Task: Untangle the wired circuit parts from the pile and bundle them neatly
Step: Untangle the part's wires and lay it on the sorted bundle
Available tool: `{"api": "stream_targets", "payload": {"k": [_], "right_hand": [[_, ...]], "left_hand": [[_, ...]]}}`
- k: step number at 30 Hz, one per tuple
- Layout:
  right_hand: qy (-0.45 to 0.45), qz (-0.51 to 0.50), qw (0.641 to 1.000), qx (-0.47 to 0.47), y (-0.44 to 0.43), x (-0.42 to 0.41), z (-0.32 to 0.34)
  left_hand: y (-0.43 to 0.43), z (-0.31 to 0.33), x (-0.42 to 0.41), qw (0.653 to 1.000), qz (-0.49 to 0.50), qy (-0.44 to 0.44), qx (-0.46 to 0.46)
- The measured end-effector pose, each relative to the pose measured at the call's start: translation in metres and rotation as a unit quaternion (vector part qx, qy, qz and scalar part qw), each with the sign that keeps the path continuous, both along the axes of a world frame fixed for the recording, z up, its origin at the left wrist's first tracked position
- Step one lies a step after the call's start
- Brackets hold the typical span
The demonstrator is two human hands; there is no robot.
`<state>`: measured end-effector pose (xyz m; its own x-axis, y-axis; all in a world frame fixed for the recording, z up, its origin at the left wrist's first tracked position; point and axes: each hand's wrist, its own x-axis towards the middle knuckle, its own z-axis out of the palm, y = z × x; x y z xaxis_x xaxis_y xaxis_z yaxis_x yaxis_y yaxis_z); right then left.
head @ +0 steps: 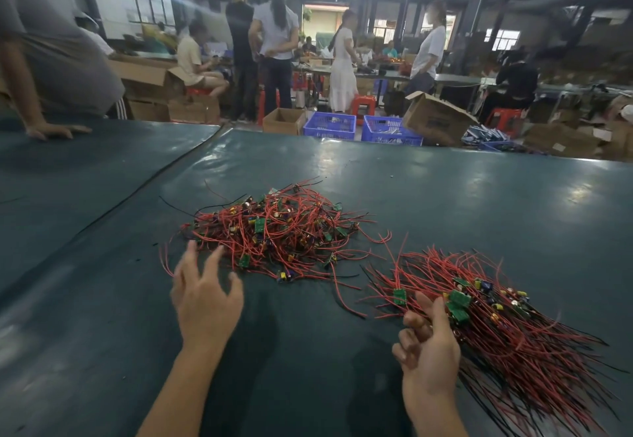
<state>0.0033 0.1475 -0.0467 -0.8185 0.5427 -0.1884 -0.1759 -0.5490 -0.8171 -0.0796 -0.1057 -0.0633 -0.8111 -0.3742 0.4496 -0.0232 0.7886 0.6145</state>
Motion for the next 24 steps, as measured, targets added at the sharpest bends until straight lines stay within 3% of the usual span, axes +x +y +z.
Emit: {"api": "stream_targets", "payload": {"k": [2,4,9,13,17,21,24], "right_hand": [[0.001,0.007,1.000,0.011,-0.003,-0.001,0.000],[-0.004,0.012,1.000,0.020,-0.004,-0.001,-0.001],[-0.011,0.016,0.999,0.027,-0.003,-0.002,-0.003],[-0.009,0.018,0.999,0.028,-0.003,-0.003,-0.005],[-0.011,0.029,0.999,0.031,-0.003,-0.005,-0.008],[0.000,0.059,0.997,0.056,-0.007,-0.005,-0.007],[0.012,0.101,0.988,0.116,-0.016,-0.003,-0.005]], "left_hand": [[-0.019,-0.005,-0.005,0.993,0.034,-0.115,0.001],[-0.026,-0.011,-0.007,0.984,0.039,-0.172,0.002],[-0.022,-0.013,-0.008,0.986,0.054,-0.156,-0.023],[-0.020,-0.011,-0.003,0.996,0.057,-0.073,0.004],[-0.006,-0.003,0.006,0.994,-0.002,0.104,0.035],[0.020,0.006,0.017,0.954,-0.139,0.262,0.036],[0.049,0.007,0.029,0.924,-0.257,0.282,0.003]]}}
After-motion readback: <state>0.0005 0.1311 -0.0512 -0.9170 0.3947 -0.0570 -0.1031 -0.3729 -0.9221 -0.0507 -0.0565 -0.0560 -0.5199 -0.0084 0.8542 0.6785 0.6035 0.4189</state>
